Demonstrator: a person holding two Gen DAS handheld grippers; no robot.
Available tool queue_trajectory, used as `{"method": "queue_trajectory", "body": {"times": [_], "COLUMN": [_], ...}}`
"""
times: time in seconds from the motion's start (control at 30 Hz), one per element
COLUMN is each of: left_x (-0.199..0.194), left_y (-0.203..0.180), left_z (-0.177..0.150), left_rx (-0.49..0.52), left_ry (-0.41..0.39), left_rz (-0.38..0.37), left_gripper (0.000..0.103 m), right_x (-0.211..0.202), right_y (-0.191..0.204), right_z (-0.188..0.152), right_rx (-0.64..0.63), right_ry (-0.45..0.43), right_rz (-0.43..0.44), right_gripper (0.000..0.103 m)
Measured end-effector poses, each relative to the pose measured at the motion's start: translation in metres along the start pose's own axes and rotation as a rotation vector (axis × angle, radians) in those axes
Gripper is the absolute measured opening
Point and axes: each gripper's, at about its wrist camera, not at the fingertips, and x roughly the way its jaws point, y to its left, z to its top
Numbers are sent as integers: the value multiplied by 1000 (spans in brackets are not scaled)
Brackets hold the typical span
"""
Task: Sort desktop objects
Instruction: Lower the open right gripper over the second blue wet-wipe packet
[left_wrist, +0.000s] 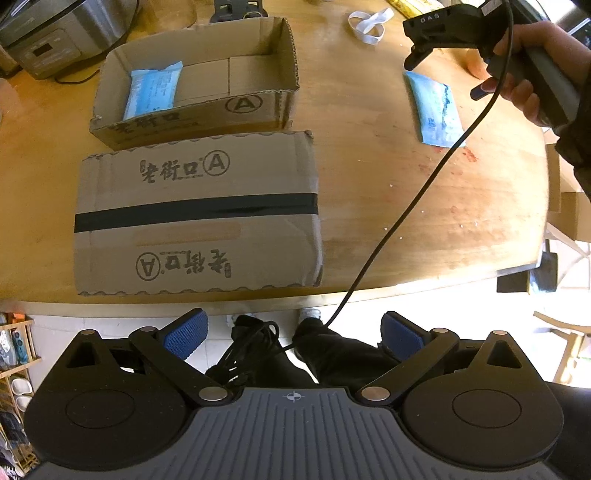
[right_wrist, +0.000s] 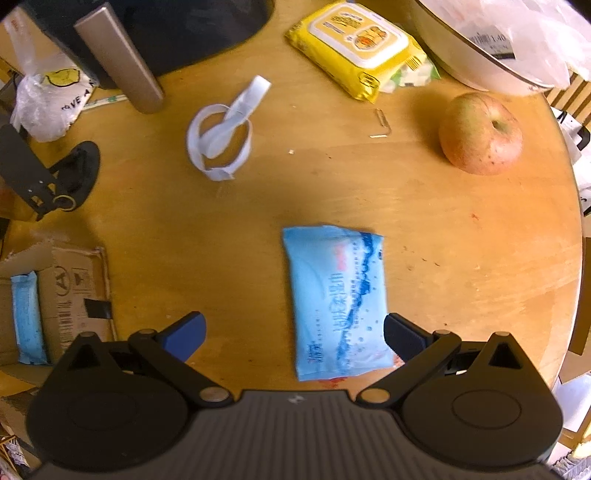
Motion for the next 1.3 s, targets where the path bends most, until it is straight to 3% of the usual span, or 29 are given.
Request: {"method": "queue_trajectory", "body": {"times": [1.3], "left_x": [10], "left_y": [-9], "left_z": [6], "left_rx": [3], "left_ry": [46], "left_rz": [18], "left_gripper": [103], "right_x": [54], "right_y": [-21], "right_z": [4], "right_rx": [-58], "right_ry": [51], "right_rz": [-20], "right_gripper": [103]}}
